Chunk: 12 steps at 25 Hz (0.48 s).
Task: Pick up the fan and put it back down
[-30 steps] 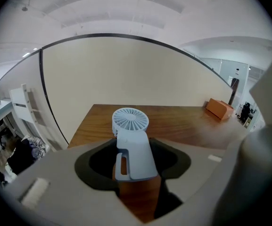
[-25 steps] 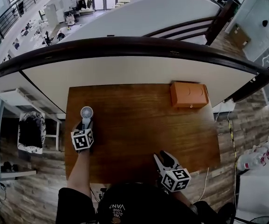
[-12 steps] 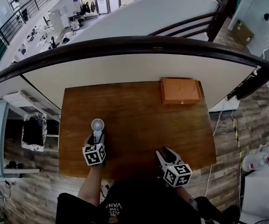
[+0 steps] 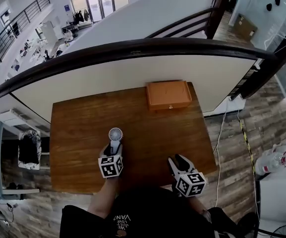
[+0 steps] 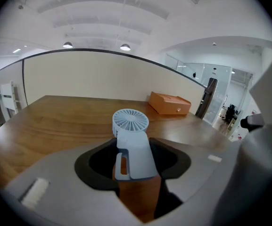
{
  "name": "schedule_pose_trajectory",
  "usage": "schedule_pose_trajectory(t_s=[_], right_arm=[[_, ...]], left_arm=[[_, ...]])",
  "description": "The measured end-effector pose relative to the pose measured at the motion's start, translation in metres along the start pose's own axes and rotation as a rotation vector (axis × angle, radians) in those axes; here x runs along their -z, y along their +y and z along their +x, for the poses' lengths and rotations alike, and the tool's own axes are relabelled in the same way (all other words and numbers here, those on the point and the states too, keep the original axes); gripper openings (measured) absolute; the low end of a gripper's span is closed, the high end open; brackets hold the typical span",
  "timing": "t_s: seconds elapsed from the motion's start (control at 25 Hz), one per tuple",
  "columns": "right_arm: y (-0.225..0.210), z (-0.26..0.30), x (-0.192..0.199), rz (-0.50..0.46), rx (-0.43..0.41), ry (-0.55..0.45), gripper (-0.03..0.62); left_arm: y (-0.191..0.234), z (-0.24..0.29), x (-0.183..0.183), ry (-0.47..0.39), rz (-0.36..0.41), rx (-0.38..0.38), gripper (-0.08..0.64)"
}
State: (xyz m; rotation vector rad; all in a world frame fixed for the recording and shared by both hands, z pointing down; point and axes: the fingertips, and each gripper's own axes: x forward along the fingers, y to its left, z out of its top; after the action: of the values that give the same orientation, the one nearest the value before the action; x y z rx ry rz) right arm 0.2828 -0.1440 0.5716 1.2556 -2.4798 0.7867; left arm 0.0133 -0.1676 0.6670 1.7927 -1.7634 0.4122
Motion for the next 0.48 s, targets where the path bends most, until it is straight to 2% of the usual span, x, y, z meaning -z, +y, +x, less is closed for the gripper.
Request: schedule_pose_trajectory(t_s=[0.32, 0.48], right_arm=[[-0.062, -0.046, 0.001, 0.057, 0.108, -0.049, 0.135], [-0.086, -0.066, 0.008, 0.092, 0.161, -0.064, 0.136]], left_arm=[[-0.099, 0.049, -0.013, 0.019, 0.070, 0.121, 0.221], [-0.133, 0.071, -0.014, 0.031, 0.061, 0.147, 0.221]])
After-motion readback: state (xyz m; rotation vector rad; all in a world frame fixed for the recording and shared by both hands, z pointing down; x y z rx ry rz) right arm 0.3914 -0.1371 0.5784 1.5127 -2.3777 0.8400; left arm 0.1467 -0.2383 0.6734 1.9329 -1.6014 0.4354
